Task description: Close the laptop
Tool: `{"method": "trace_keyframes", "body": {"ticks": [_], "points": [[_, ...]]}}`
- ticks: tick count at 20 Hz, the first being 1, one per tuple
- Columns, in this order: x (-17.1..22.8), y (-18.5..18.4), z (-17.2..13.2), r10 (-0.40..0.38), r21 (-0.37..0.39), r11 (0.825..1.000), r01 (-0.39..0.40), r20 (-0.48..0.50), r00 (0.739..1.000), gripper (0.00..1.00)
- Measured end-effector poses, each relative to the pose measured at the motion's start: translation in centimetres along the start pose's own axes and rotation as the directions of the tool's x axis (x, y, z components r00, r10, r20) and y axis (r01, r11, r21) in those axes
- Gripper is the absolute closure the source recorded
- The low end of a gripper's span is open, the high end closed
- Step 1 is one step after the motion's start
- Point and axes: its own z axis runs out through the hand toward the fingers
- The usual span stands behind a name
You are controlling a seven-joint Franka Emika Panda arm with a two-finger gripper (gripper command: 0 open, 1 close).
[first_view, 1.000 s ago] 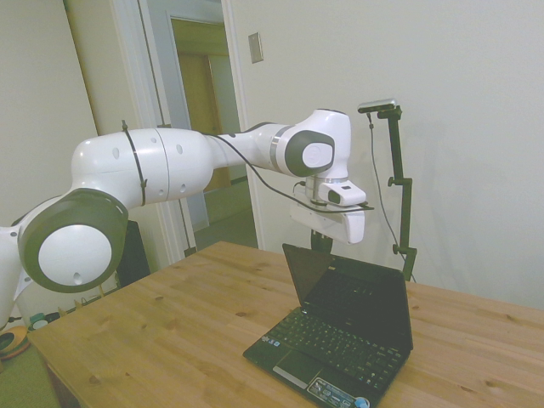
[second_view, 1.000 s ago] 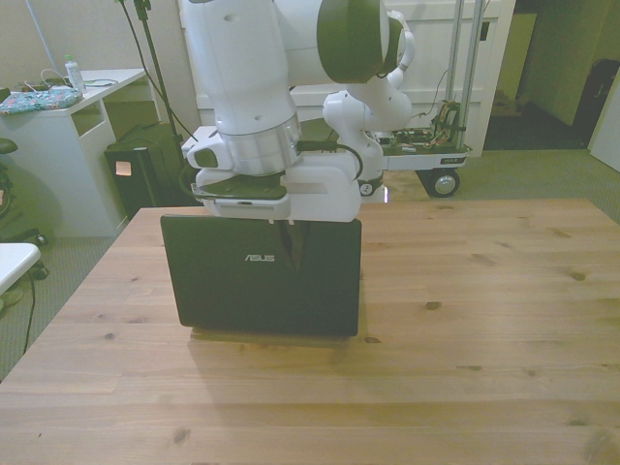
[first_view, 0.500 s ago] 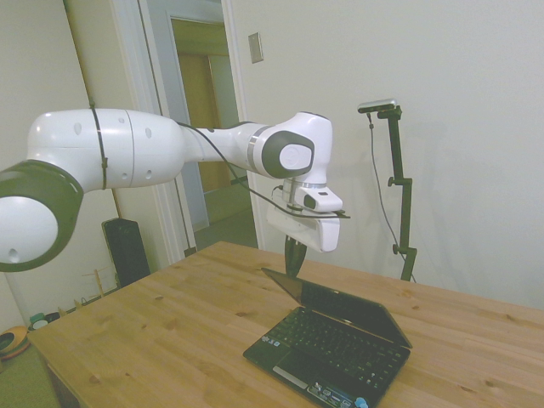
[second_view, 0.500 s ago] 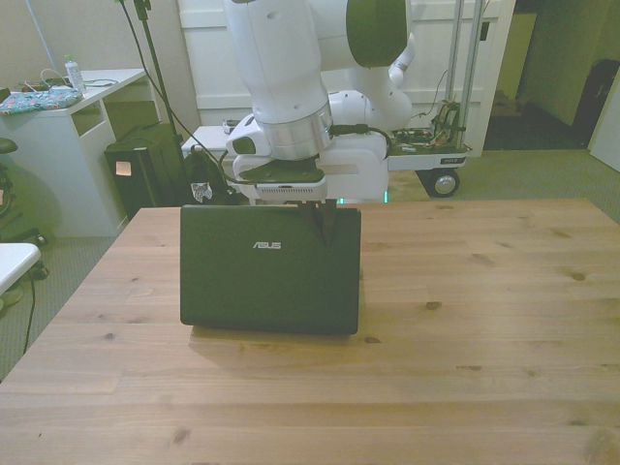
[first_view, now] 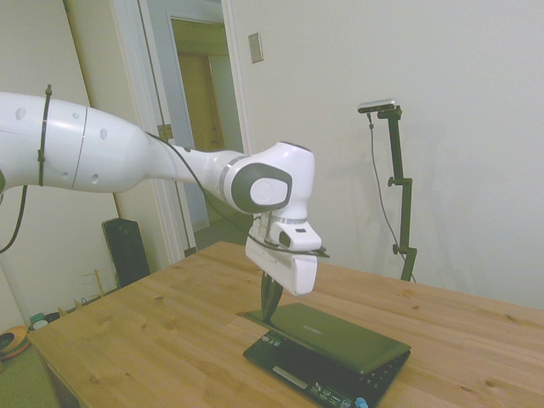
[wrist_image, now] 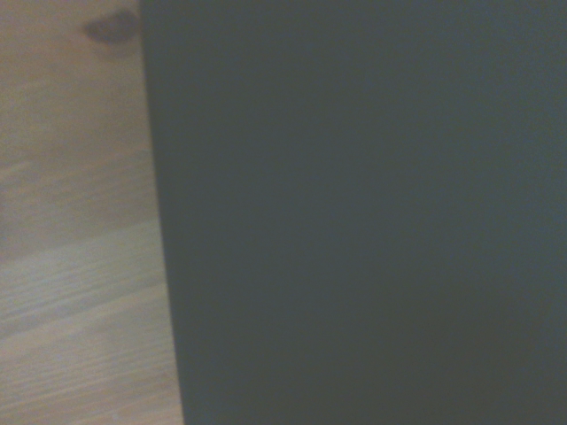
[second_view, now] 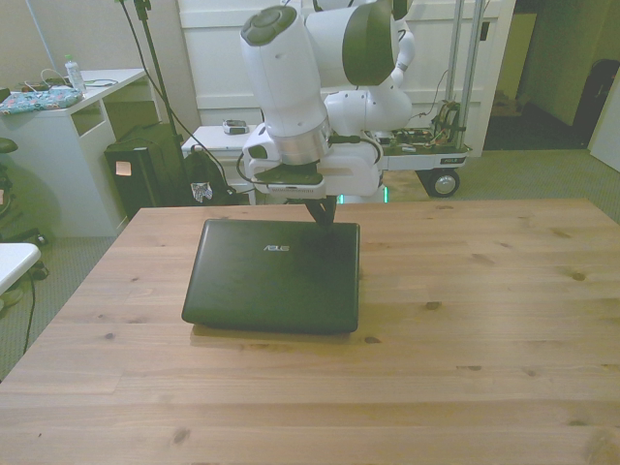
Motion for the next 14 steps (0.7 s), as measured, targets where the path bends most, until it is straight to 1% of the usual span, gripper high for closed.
{"method": "trace_keyframes", "body": {"ticks": [2, 4, 6, 9, 11, 14], "points": [[0.9, 1.0, 1.6, 0.011, -0.007, 1.000, -0.011, -0.012, 1.000, 1.00], [1.9, 1.8, 2.5, 0.025, -0.010, 1.000, -0.025, -0.013, 1.000, 1.00], [2.6, 2.2, 2.6, 0.030, -0.007, 1.000, -0.030, -0.016, 0.999, 1.00], [2.2, 1.9, 2.4, 0.006, -0.001, 1.000, -0.006, -0.023, 1.000, 1.00], [1.4, 1.3, 1.4, -0.018, 0.013, 1.000, 0.018, -0.036, 0.999, 1.00], [-2.4, -0.2, -2.3, -0.094, 0.065, 0.993, 0.099, -0.079, 0.992, 1.00]]}}
